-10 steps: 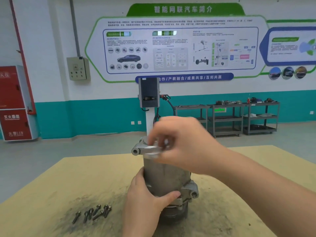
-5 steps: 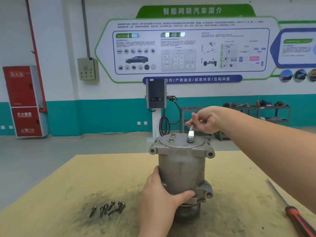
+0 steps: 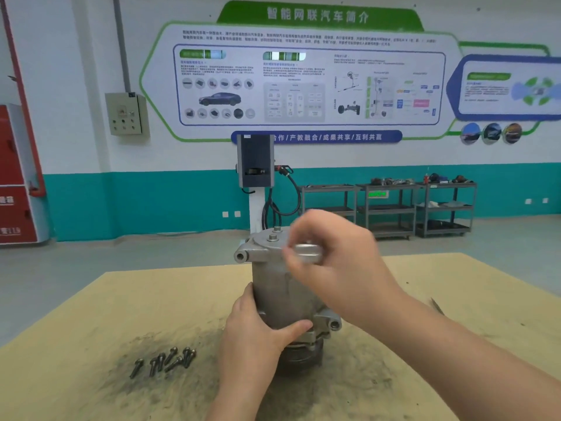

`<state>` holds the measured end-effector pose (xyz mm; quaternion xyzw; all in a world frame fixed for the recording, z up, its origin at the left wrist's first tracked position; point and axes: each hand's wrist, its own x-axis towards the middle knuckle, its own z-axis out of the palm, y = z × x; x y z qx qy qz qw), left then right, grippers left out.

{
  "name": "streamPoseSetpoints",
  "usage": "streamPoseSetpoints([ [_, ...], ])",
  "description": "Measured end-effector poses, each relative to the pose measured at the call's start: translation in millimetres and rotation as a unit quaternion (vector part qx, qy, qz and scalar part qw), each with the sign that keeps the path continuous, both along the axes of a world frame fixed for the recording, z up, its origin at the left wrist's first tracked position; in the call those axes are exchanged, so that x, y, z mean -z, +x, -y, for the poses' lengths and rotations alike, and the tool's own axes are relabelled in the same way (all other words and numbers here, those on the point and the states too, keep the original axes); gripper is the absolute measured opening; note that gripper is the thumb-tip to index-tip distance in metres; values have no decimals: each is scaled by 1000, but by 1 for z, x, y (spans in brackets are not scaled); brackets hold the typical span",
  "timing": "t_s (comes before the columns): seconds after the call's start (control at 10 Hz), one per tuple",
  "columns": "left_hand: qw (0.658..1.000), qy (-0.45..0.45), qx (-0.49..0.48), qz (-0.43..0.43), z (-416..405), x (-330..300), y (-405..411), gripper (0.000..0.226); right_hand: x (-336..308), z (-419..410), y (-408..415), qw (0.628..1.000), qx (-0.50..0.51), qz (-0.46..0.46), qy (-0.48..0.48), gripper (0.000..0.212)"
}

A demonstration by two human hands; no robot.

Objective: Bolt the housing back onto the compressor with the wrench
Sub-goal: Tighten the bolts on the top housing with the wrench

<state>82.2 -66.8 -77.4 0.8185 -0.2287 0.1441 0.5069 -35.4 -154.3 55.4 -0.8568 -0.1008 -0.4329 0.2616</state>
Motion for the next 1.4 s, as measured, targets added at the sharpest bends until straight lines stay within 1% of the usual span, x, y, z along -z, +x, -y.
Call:
streamPoseSetpoints([
  [0.1,1000,-6,10,-17,1,0,1,117,-26,-20,51,988,16,-118,-99,11],
  [0.2,1000,-7,6,-24,1,-2,2,119,-44,-24,114,967,110,-197,-119,9],
  [0.3,1000,8,-1,-18,0,-4,0,116,-61,-10,156,931,208,-281,-101,15],
  [0.4,1000,15,-5,-10,-2,-3,-1,108,-74,29,167,915,161,-361,81,29],
  [0.5,1000,16,-3,-8,-4,-2,-1,109,-76,67,146,779,32,-336,528,31],
  [0.6,1000,14,-3,3,-4,-2,-2,112,-60,99,113,642,-59,-218,733,26],
  [0.7,1000,14,-8,6,-3,-2,-2,106,-39,112,64,620,-119,-124,765,10],
  [0.8,1000,16,-17,9,-2,-1,-3,104,-6,93,21,738,-113,-38,664,6],
  [0.9,1000,19,-21,12,-1,-1,-3,106,20,55,-9,921,-41,68,380,19],
  [1.0,1000,17,-19,12,0,0,-2,106,10,20,-8,994,-2,52,96,19],
  [1.1,1000,11,-11,3,0,0,-1,109,-18,-8,27,992,28,-53,-111,10],
  [1.2,1000,10,-5,-5,0,-1,0,110,-45,-20,83,957,96,-186,-200,7],
  [1.3,1000,14,-8,-8,-1,0,0,113,-67,-19,124,911,145,-344,-175,13],
  [1.4,1000,26,-15,-2,-2,-1,-1,121,-81,18,149,906,96,-412,-7,19],
])
